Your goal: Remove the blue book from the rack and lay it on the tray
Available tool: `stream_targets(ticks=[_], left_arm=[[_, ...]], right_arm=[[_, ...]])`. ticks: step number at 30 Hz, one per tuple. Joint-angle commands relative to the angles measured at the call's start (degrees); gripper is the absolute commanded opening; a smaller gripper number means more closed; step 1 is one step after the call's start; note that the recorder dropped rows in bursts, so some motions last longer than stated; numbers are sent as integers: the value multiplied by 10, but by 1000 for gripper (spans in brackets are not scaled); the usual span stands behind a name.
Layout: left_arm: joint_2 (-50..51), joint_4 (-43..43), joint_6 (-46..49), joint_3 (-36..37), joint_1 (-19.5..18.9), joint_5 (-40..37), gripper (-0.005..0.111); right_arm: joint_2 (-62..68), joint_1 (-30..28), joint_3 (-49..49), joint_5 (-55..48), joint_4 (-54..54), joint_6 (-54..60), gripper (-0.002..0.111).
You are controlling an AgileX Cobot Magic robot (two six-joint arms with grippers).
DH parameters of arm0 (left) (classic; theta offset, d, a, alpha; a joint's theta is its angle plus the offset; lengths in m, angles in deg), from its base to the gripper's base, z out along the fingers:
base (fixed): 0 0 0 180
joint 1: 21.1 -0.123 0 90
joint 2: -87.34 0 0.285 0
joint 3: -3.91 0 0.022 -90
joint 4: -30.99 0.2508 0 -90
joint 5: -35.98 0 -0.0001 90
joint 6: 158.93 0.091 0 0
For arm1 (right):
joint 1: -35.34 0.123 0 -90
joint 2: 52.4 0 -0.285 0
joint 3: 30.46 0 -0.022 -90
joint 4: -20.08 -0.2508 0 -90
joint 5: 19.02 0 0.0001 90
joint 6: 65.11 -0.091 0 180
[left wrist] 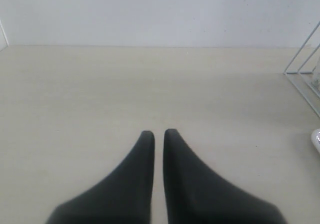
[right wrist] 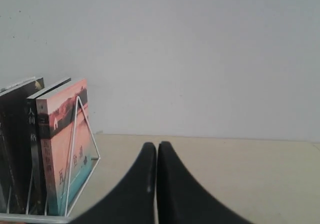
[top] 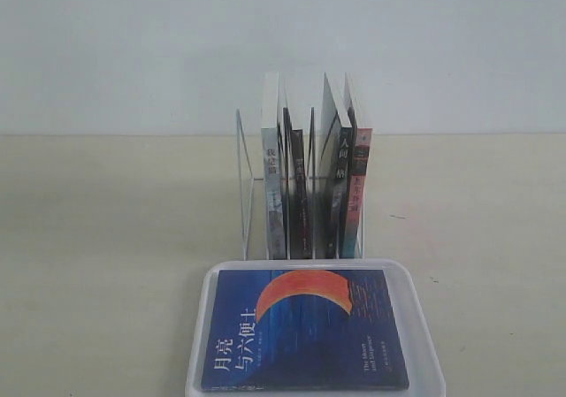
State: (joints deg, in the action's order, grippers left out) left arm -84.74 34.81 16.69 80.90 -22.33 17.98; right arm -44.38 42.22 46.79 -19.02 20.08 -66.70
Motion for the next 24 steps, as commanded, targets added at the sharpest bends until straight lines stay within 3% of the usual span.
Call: stream_targets(ticks=[1,14,24], left_arm=[[-1,2,1,2,5,6,6],[-1,2,1,2,5,4,6],[-1,2,1,2,5,4,6]], right_arm=[[-2,-14,0,-64,5,8,0],[-2,-17,0,-199,5,11,0],[-2,-17,0,-201,5,19,0]])
